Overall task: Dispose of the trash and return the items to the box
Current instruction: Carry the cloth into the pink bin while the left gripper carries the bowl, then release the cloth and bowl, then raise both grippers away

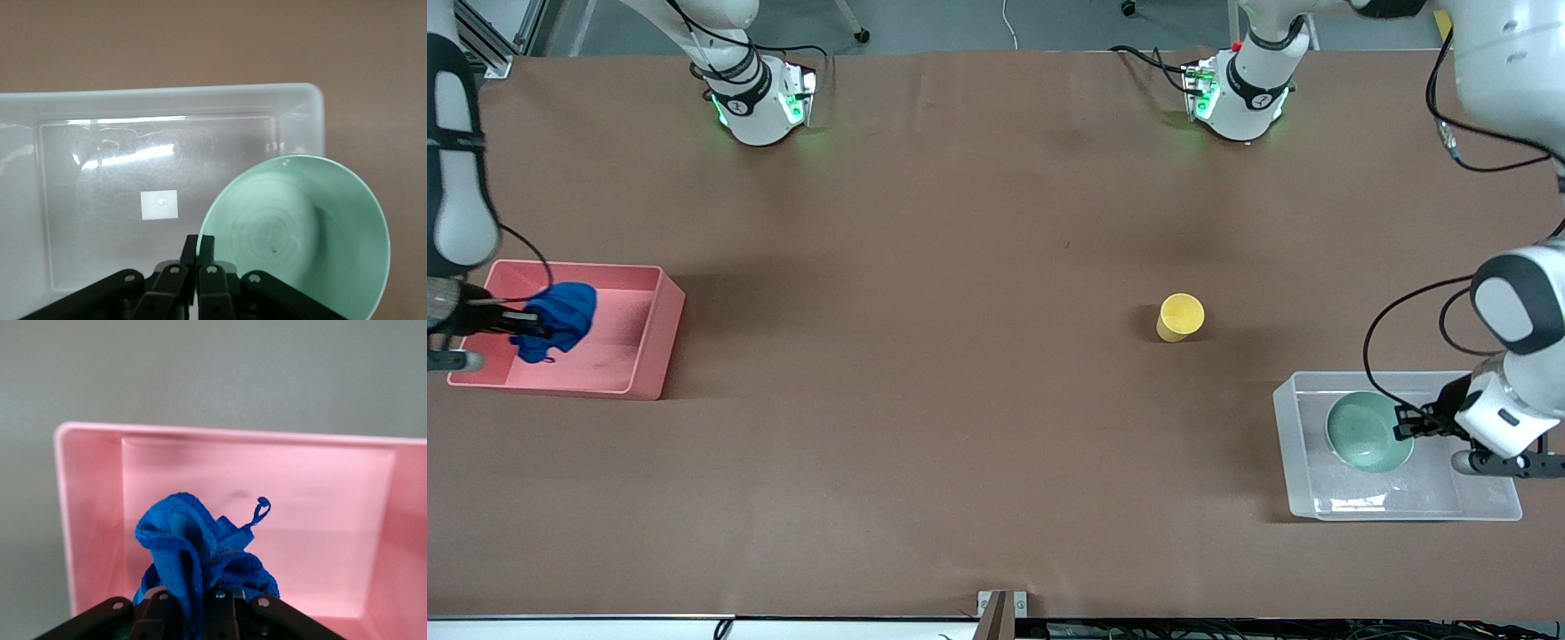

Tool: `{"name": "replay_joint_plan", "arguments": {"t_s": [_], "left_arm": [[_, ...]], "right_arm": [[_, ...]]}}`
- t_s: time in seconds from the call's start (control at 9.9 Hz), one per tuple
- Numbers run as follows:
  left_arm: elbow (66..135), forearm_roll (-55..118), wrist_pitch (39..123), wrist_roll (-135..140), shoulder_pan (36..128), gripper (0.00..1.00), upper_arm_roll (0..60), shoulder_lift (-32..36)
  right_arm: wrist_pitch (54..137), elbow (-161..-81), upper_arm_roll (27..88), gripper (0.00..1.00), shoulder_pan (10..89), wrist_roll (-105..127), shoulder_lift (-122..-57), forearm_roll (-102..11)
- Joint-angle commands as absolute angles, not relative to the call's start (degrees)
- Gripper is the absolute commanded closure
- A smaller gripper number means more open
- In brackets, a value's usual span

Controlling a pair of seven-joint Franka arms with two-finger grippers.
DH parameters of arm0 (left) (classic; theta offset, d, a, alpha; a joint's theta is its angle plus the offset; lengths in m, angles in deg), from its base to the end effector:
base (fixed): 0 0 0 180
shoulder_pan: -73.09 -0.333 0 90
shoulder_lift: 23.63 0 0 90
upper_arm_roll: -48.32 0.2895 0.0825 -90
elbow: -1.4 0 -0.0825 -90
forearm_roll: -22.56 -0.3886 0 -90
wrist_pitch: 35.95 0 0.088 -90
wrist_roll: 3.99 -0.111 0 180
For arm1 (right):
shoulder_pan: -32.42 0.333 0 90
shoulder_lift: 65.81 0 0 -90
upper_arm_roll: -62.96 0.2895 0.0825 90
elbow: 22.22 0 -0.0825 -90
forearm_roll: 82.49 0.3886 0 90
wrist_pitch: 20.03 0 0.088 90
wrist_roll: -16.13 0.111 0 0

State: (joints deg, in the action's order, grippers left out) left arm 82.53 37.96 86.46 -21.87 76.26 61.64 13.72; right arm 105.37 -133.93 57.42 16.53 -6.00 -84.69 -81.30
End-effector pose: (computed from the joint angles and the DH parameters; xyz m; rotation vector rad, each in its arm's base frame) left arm 0.7137 0.0852 0.3050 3.0655 -0.0808 0.1664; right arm 0.5576 -0.2167 0.2724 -3.1196 -0.0050 0.1376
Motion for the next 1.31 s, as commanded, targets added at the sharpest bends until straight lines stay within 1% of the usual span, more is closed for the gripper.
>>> {"name": "replay_joint_plan", "arguments": {"t_s": [0.0, 0.1, 0.3, 0.4, 0.51, 0.61, 0.71, 0.81, 0.91, 1.01, 1.11, 1.21], "left_arm": [[79.3, 40.7, 89.0, -23.8, 75.6, 1.0, 62.2, 21.3], [79.3, 42.4, 90.4, -23.8, 75.3, 1.0, 62.2, 23.0], [79.4, 43.4, 93.5, -23.9, 74.6, 0.94, 62.2, 25.2], [80.2, 43.6, 93.9, -24.6, 74.3, 0.83, 62.2, 24.7], [80.5, 43.4, 93.7, -24.5, 74.2, 0.45, 62.1, 23.6], [80.5, 42.6, 93.4, -24.3, 74.1, 0.09, 62.0, 22.0], [81.5, 41.6, 92.6, -24.0, 74.2, 0.03, 61.9, 18.9], [83.2, 38.5, 89.7, -23.1, 74.6, 0.01, 61.3, 14.7], [85.6, 33.6, 87.0, -20.2, 74.6, 0.0, 58.6, 9.7], [90.1, 29.4, 86.5, -16.4, 74.3, 0.0, 54.9, 4.2], [96.1, 26.0, 86.5, -12.2, 74.4, 0.0, 51.5, -1.2], [102.1, 24.6, 86.5, -8.4, 74.4, 0.0, 47.5, -6.2]], "right_arm": [[113.9, -139.3, 58.5, 0.25, 15.6, -9.1, -86.7, -82.0], [114.8, -138.9, 58.5, 0.0, 15.4, -9.7, -87.6, -82.0], [113.6, -137.3, 58.6, 0.0, 15.9, -9.0, -86.7, -82.0], [109.2, -135.0, 58.7, 0.0, 16.2, -8.7, -84.1, -82.0], [101.9, -131.4, 59.0, 0.0, 16.2, -6.2, -81.1, -81.7], [97.4, -128.3, 59.4, 0.0, 18.3, -0.4, -78.9, -81.6], [95.4, -126.7, 59.4, 0.0, 20.9, 4.7, -77.9, -81.7], [94.1, -126.1, 59.4, 0.0, 23.3, 8.7, -77.0, -81.9], [93.0, -126.1, 59.4, 0.0, 26.1, 14.0, -75.1, -82.0], [90.9, -125.7, 59.4, 0.0, 29.1, 19.1, -73.4, -82.2], [86.8, -122.8, 59.4, 0.0, 31.3, 22.5, -72.9, -83.2], [79.3, -116.9, 59.5, 0.0, 32.2, 23.9, -72.9, -83.3]]}}
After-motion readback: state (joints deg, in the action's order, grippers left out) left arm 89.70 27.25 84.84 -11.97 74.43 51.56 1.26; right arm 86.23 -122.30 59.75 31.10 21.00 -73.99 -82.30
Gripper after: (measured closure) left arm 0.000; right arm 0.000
